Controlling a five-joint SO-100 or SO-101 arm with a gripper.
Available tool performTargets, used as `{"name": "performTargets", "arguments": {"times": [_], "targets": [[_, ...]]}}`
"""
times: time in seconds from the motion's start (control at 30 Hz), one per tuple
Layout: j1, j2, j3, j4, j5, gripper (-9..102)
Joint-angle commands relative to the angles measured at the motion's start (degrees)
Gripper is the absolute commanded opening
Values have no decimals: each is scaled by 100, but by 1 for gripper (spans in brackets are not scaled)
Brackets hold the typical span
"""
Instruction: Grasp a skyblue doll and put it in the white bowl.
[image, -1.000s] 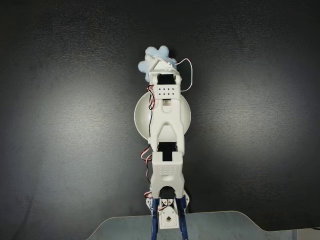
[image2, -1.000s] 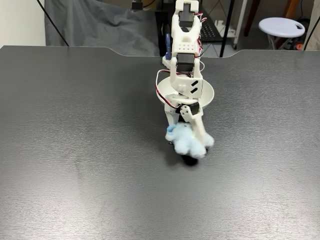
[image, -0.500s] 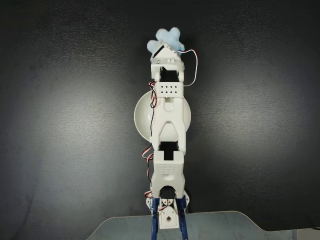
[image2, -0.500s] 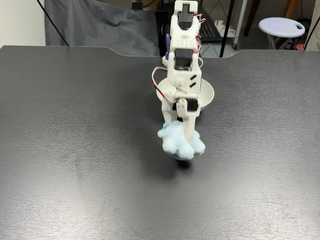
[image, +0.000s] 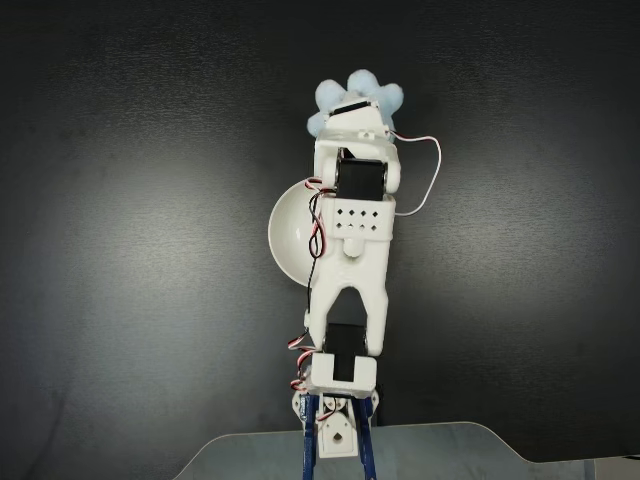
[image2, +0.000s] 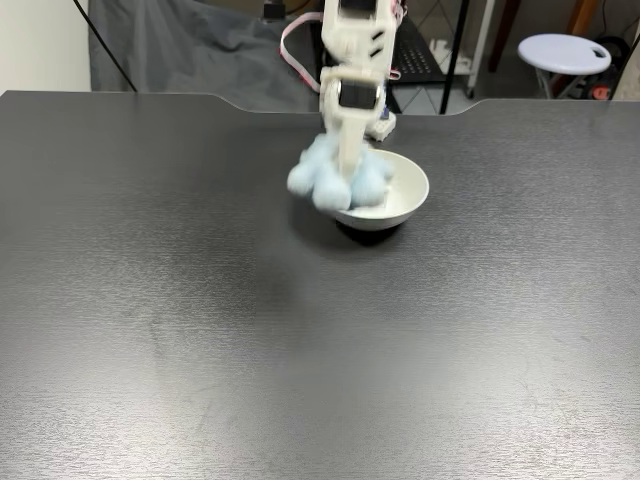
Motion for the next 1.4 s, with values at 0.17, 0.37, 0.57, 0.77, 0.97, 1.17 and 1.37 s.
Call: {"name": "performTargets", "arguments": {"times": [0.17,0.37,0.57,0.77,0.97,1.17,1.37], "targets": [[-79,1846,1099,369,132,-1],[-281,3322,3234,308,114,-1],[-439,3999,4588,299,114,-1],[-677,4298,5115,299,114,-1],[-686,4395,5080,334,114,-1],[-686,4395,5063,378,105,7],[-686,4351,5071,378,105,30]]}}
